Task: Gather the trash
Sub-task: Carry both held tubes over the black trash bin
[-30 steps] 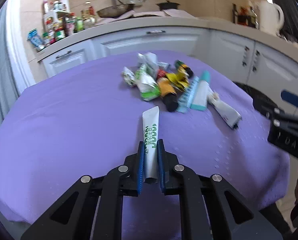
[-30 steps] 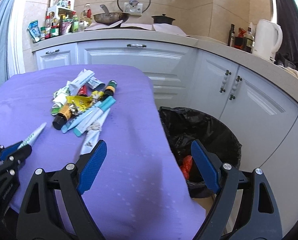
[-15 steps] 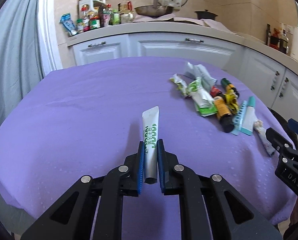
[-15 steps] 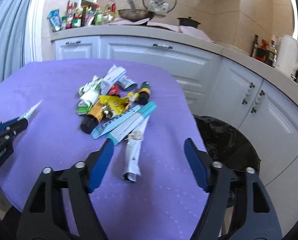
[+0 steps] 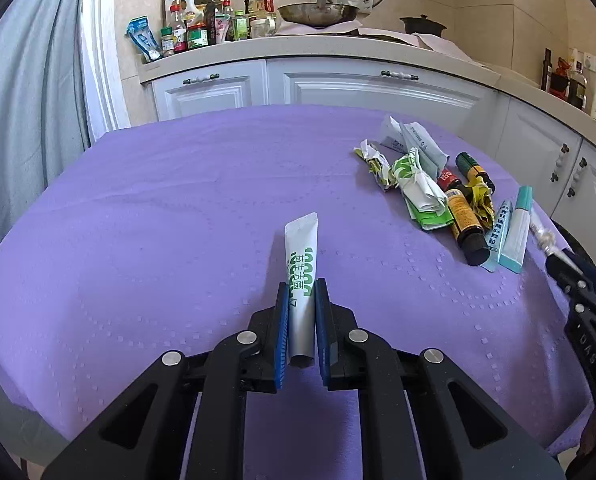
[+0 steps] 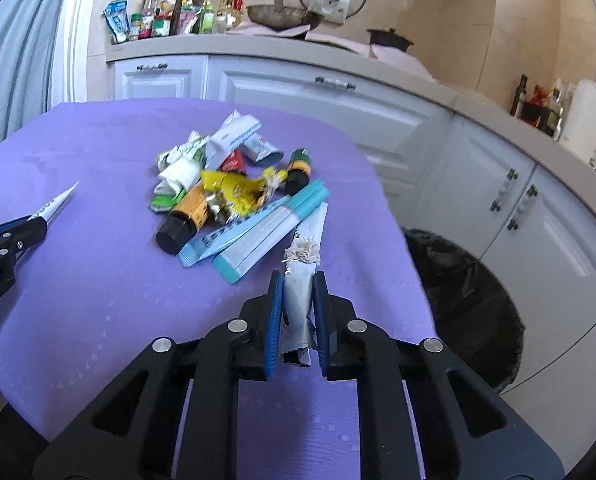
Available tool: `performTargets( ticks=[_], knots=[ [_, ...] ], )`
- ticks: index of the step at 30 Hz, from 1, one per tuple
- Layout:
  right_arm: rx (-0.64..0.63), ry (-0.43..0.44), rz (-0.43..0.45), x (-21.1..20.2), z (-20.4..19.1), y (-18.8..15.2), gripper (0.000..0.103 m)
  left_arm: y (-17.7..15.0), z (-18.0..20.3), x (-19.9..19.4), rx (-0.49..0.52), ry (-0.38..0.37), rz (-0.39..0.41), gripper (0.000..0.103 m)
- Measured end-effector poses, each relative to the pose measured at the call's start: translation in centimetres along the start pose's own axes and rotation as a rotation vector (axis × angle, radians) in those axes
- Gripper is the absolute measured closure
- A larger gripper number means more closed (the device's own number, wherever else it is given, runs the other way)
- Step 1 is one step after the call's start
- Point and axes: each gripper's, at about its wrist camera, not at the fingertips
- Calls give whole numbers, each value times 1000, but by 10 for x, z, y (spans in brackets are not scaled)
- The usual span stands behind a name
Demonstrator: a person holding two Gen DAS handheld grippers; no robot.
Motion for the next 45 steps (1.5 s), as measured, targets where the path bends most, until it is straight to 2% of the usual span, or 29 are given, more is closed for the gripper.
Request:
performTargets(
  ticks=[8, 16, 33, 45],
  knots=[
    [37, -34, 23, -4, 20, 2, 88, 4, 7, -12, 4, -5, 35, 90],
    [93, -77, 55, -12, 50, 3, 88, 14, 29, -25, 29, -47, 81, 90],
    [202, -167, 52, -10, 123, -9, 88, 40, 133, -26, 177, -208, 139, 90],
    [284, -209, 30, 5, 175, -17, 88, 47, 196, -8, 260, -257, 128, 90]
  ],
)
Point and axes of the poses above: each gripper's, at about its wrist camera, not at the fingertips, and x roughly the way its jaws point, z to its right, y to its top, and after that the axes turned 5 degrees about -y, right-handed
